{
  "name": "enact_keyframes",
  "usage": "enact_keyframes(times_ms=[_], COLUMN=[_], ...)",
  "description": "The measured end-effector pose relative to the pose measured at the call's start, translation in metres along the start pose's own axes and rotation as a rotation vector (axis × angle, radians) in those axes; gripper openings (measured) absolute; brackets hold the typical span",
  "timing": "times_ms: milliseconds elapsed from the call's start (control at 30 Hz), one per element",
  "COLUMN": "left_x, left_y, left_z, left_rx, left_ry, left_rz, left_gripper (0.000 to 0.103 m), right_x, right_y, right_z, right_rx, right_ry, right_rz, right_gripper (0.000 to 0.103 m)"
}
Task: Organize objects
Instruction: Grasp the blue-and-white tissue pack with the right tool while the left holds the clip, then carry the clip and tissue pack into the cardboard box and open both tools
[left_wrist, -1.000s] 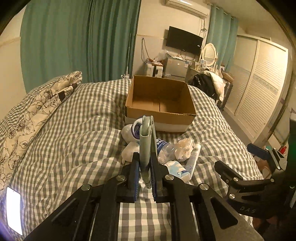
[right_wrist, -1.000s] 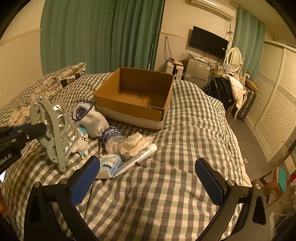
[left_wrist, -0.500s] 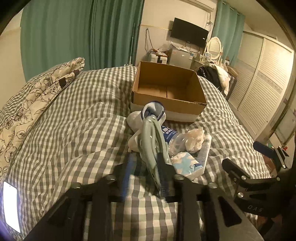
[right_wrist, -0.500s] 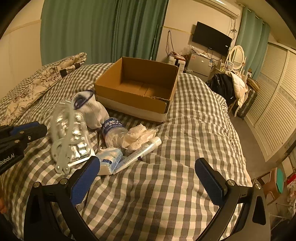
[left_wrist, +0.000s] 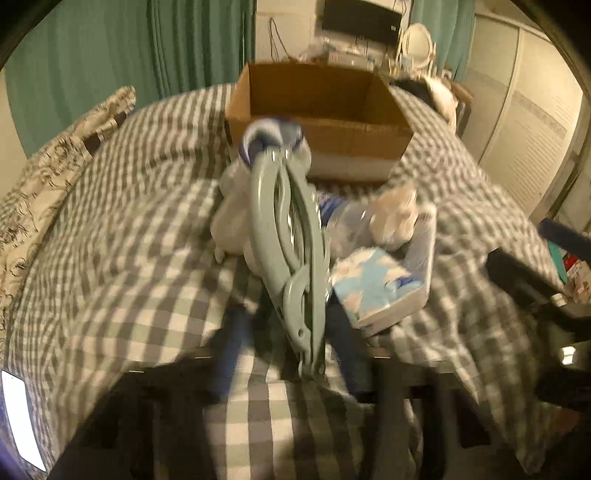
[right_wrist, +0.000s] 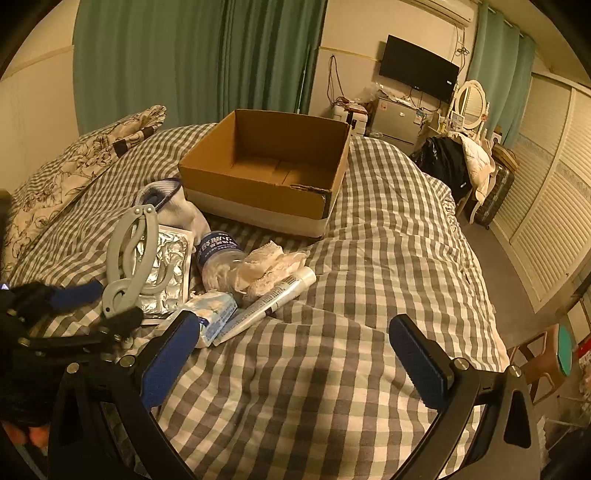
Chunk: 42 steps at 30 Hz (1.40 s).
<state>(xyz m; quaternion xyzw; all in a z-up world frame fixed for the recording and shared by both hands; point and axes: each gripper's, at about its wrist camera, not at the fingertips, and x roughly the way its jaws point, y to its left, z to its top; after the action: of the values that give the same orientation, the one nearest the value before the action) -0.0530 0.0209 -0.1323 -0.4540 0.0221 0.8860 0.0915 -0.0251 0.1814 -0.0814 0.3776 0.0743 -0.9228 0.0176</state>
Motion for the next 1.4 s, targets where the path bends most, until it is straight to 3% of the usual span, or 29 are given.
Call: enact_keyframes(times_ms=[100,467,733,900,933,967,1133,1400], left_x=[-0.006,-0.075,-0.06,-0.06,-0.062,-0.063,-0.074,-0.109], left_y=[0.002,0.018,0.035,0.039,0.039,0.039,0.034,0.024], left_z=[-0.001,0.009,0.007,0.007,0.007,0.007,0.008,0.028], left_rx=[-0.002,0.002,-0.032,-0.039,-0.04,-0.04,-0.036,-0.023], left_ry=[-0.017,-0.171,-0.148,-0.154,-0.158,-0.162,-0.185,-0.26], left_rz=[-0.029,-0.004,-0.006,-0.014,-0.015,-0.016,-0.025,-0.05], left_gripper=[0.02,0.019,0.018,0.018,0.018,0.018,0.018,0.018], right_x=[0.003,0.01,0.054,0.081,0.08,0.077,0.058,-0.001], right_y=[-0.002,0.024,0.07,0.08,0.08,0.078,0.071,0.046], right_z=[-0.001,0.001,0.0,-0.007,-0.007,-0.007,-0.005,0.019], right_rx=[0.006,-0.085,-0.205,-0.243,-0.239,-0.233,-0.214,-0.155], right_ry=[0.008,0.033,0.138,0.225,0.221,0.213,0.163,0.006], right_rz=[0.003,0.036,0.101,0.105,0.116,0.128,0.145,0.164], right_gripper=[0.103,0.103,0.101,0.083,0.072,0.053,0.05,0.049])
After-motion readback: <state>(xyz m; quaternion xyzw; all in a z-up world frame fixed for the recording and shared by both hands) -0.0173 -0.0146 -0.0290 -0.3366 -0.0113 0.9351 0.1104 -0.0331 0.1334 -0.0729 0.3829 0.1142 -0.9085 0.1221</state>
